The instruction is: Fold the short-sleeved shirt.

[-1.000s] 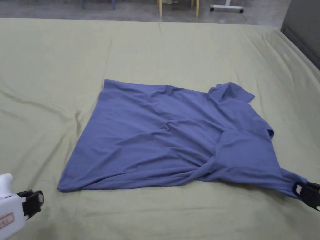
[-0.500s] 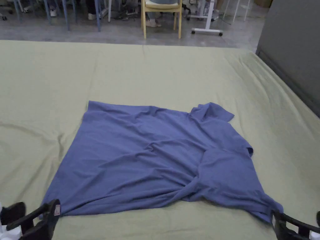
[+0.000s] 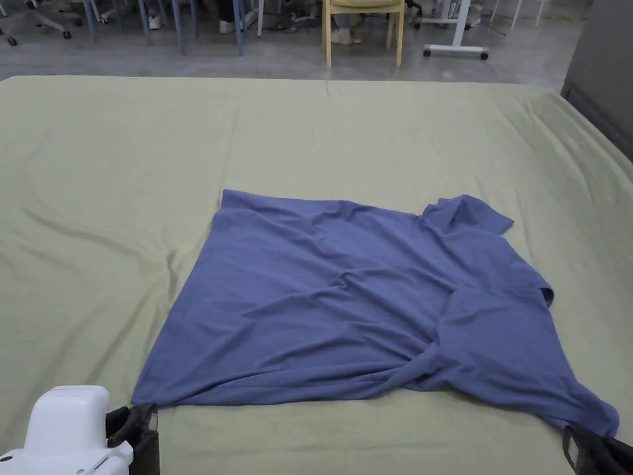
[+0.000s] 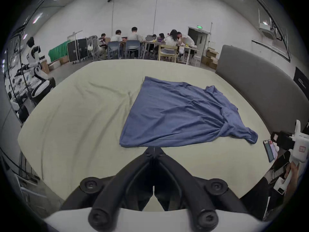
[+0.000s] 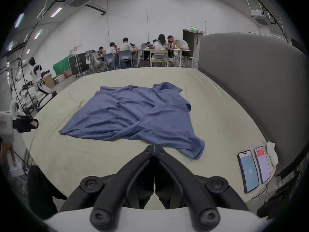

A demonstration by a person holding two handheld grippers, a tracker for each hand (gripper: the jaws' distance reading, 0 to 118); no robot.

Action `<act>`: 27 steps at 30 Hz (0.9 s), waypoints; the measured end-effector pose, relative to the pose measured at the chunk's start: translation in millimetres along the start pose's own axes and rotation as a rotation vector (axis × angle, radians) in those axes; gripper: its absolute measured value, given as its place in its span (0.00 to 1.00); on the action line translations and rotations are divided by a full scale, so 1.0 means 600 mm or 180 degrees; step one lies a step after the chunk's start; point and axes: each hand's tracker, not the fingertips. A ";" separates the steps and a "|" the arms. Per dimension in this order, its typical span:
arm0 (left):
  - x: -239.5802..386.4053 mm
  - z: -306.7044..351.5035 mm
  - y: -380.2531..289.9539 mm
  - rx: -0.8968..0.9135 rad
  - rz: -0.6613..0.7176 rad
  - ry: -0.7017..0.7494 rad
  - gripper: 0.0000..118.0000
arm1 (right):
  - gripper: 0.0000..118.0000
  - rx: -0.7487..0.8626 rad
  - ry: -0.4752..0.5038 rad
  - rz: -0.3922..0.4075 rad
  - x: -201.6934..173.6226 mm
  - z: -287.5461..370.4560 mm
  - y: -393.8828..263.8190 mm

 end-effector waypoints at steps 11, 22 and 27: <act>-0.078 -0.259 0.031 -0.0734 0.0255 -0.0083 0.88 | 0.02 -0.0164 0.0113 0.0021 -0.009 -0.019 -0.002; -0.118 -0.318 0.024 -0.0812 0.0616 -0.0188 0.00 | 0.02 -0.0420 0.0113 0.0043 -0.011 -0.053 -0.016; -0.099 -0.266 0.040 -0.0671 0.0580 -0.0271 0.00 | 0.83 -0.0418 0.0135 -0.0418 0.017 -0.068 -0.009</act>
